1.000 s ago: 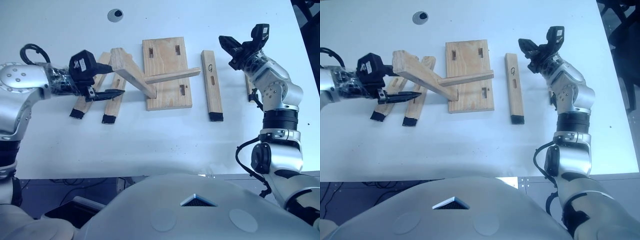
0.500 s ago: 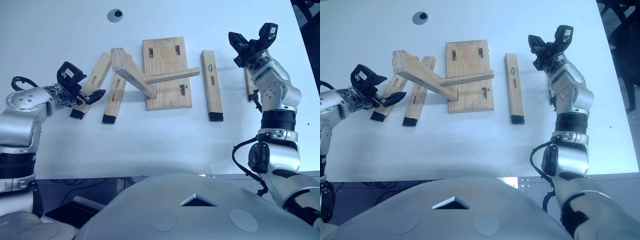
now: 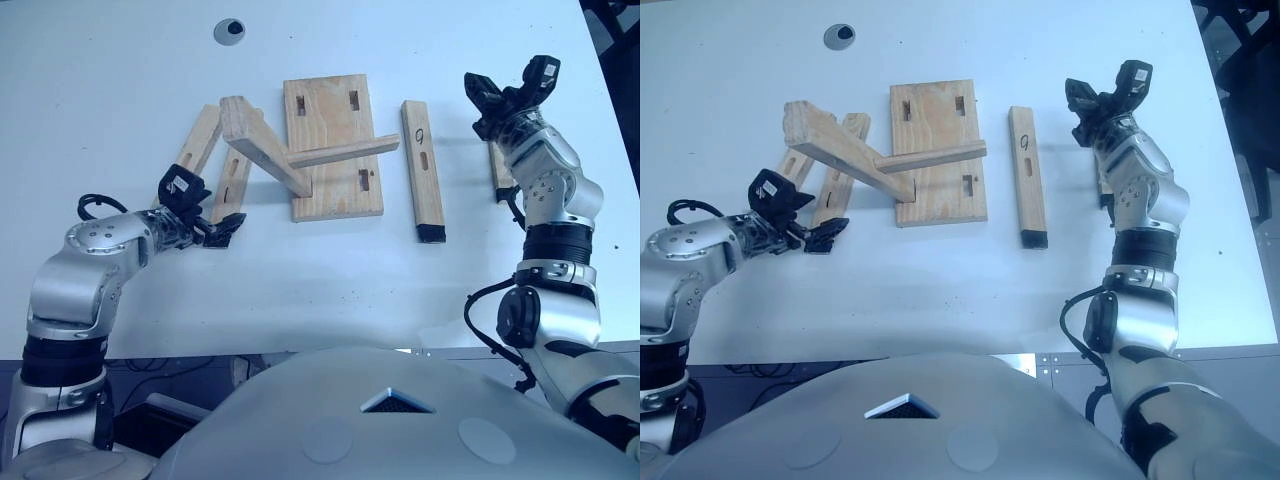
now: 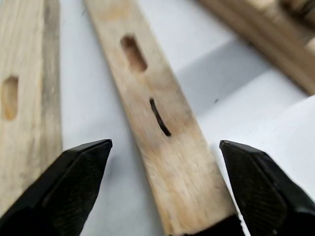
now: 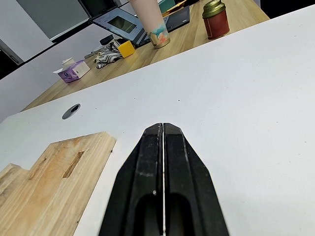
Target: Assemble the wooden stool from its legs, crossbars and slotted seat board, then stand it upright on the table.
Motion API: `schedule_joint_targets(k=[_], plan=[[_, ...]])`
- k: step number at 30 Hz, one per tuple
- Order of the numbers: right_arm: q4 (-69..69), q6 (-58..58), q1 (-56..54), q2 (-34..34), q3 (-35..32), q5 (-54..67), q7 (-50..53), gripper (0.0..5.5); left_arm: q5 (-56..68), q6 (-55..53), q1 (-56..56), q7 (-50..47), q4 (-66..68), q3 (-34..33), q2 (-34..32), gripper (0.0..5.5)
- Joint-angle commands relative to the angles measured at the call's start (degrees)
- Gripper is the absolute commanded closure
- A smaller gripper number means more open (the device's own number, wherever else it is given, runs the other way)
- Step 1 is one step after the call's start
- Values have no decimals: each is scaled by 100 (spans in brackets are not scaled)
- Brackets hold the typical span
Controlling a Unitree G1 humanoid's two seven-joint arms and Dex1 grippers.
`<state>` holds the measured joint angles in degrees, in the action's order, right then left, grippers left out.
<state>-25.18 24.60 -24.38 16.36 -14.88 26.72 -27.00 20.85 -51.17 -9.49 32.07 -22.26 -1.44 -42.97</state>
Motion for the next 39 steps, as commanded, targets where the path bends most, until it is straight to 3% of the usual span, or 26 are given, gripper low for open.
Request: schedule_joint_targets(k=[1,13,18,22,26,32,39], plan=[[15,92,54,32,23,-92,69,550,-271,-11,-416,-4,128,268,-126,192],[-233,-21,-156,127,-15,-175,66,550,-137,42,-2,22,298,-229,-45,345],[-367,-83,-270,117,-19,-252,29,550,-215,260,133,148,430,-247,-96,347],[-458,-30,-528,98,-23,-202,-129,550,113,1129,1438,98,503,-901,314,347],[-875,193,-1244,16,-67,98,-679,488,498,1534,2725,372,751,-982,513,347],[-310,2013,-2600,146,-512,2074,-2585,374,1671,1225,4099,1501,1022,-899,570,347],[512,3214,-2676,48,-562,3224,-3160,258,2407,731,4299,2135,862,-721,448,347]])
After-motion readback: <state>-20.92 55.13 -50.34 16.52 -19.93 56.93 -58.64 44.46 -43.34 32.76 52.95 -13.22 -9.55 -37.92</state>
